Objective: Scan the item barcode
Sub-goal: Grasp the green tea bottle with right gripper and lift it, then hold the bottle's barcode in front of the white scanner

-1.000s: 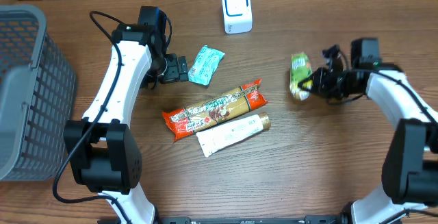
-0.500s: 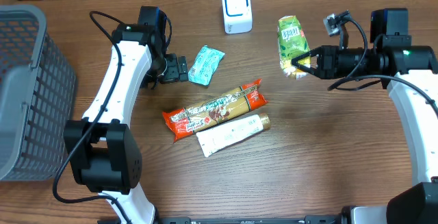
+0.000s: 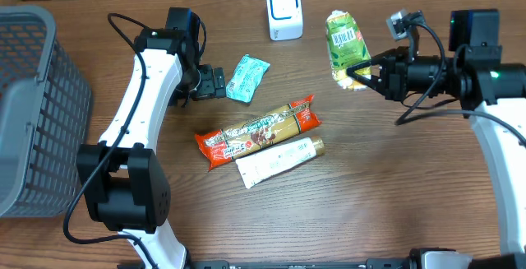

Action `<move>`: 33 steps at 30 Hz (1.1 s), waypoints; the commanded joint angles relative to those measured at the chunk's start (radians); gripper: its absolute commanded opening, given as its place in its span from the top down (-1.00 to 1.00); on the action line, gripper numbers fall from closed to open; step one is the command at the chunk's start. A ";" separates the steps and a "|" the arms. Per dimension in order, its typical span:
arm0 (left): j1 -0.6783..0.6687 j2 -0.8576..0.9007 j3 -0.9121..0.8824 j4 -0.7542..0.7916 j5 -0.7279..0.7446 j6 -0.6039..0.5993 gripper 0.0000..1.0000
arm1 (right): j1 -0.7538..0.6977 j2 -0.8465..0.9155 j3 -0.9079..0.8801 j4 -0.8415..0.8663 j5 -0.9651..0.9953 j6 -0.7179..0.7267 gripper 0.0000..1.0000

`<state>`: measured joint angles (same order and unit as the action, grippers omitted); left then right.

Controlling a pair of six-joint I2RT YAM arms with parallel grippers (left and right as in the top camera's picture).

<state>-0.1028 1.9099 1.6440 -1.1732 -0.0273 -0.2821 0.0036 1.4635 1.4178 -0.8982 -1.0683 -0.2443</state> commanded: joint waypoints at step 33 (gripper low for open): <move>0.004 0.002 -0.002 0.004 -0.009 0.001 -0.99 | 0.141 -0.058 0.225 0.074 0.336 0.171 0.93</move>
<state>-0.1028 1.9099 1.6440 -1.1732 -0.0273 -0.2821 0.1089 1.4094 1.5684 -0.8463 -0.8337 -0.0784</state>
